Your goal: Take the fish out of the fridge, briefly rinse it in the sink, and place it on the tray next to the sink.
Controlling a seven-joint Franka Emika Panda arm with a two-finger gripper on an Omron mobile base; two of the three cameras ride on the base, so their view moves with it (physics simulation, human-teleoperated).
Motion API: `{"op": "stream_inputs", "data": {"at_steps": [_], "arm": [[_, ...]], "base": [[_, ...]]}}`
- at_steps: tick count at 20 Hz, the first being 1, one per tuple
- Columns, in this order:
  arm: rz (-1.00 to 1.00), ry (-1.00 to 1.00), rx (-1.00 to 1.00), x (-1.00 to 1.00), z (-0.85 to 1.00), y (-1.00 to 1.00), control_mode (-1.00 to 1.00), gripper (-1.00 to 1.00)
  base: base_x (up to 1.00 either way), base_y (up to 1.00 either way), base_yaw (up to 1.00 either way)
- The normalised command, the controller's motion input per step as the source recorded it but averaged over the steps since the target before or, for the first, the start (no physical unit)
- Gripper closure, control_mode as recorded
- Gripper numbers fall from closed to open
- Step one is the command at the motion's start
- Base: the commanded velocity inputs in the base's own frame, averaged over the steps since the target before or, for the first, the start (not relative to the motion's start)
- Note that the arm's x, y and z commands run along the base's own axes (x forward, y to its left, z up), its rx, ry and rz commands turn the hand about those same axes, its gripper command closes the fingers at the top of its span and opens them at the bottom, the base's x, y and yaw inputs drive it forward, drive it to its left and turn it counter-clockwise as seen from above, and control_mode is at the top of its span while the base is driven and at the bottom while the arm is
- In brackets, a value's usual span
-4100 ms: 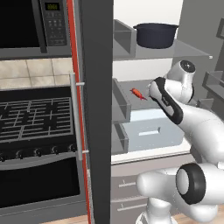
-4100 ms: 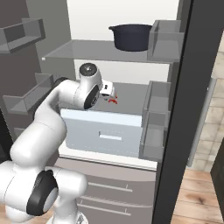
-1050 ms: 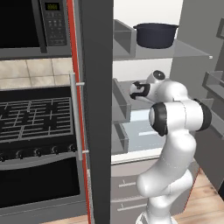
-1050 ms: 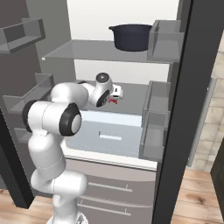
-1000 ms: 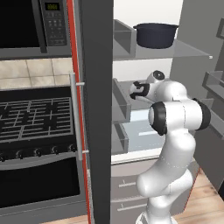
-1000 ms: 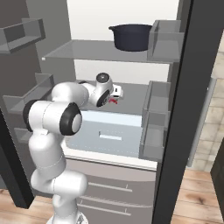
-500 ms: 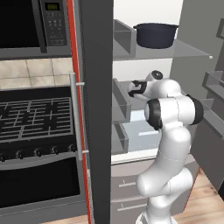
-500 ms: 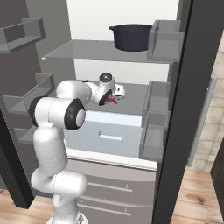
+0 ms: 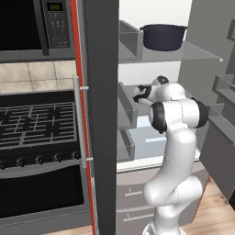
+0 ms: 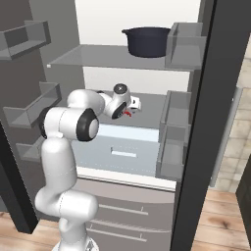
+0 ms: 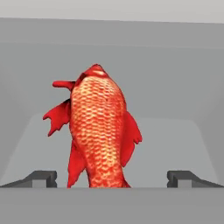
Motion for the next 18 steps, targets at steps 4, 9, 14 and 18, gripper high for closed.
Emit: {"op": "stream_inputs", "data": {"at_steps": [4,9,14,18], "arm": [[0.00,0.00,0.00,0.23,-0.14,0.00,-1.00,-1.00],[0.00,0.00,0.00,0.19,-0.08,0.00,-1.00,-1.00],[0.00,0.00,0.00,0.03,-0.21,0.00,-1.00,1.00],[0.00,0.00,0.00,0.00,0.00,0.00,-1.00,1.00]], "base": [[0.00,0.00,0.00],[0.00,0.00,0.00],[0.00,0.00,0.00],[0.00,0.00,0.00]]}}
